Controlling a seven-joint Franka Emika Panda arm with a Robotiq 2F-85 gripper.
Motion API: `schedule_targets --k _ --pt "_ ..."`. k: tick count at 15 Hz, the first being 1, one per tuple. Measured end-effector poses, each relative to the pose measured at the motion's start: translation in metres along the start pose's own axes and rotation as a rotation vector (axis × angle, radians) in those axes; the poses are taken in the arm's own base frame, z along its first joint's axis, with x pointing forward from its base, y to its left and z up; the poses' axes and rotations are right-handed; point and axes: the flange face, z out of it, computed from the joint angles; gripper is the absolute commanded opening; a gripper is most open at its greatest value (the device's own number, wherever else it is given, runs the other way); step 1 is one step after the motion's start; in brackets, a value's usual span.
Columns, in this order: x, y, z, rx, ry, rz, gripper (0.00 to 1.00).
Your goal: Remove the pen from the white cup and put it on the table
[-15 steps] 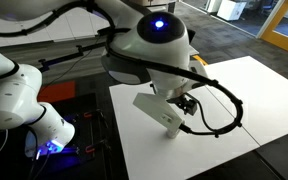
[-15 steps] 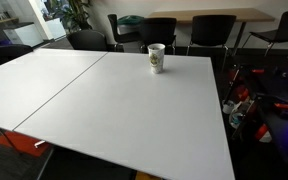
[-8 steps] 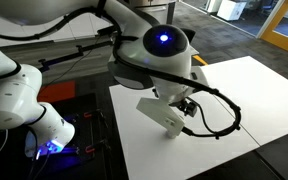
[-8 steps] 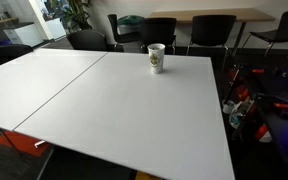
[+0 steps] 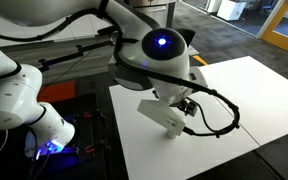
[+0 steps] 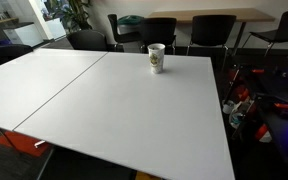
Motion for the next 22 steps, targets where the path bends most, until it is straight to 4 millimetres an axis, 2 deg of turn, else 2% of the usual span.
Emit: schedule_targets --k 4,9,15,19,20,21,22 --pt "-0.001 -0.003 0.02 0.004 0.052 -0.062 1.0" --pt "-0.003 -0.012 0.056 0.058 0.105 -0.101 1.0" --pt "-0.006 -0.018 0.1 0.033 0.092 -0.054 1.0" --pt "-0.009 -0.016 0.12 0.026 0.082 -0.021 1.0" --pt "-0.01 -0.014 0.123 0.026 0.082 -0.022 0.99" --pt "-0.011 -0.013 0.125 0.026 0.082 -0.02 0.9" --pt "-0.011 -0.011 0.127 0.025 0.082 -0.014 0.89"
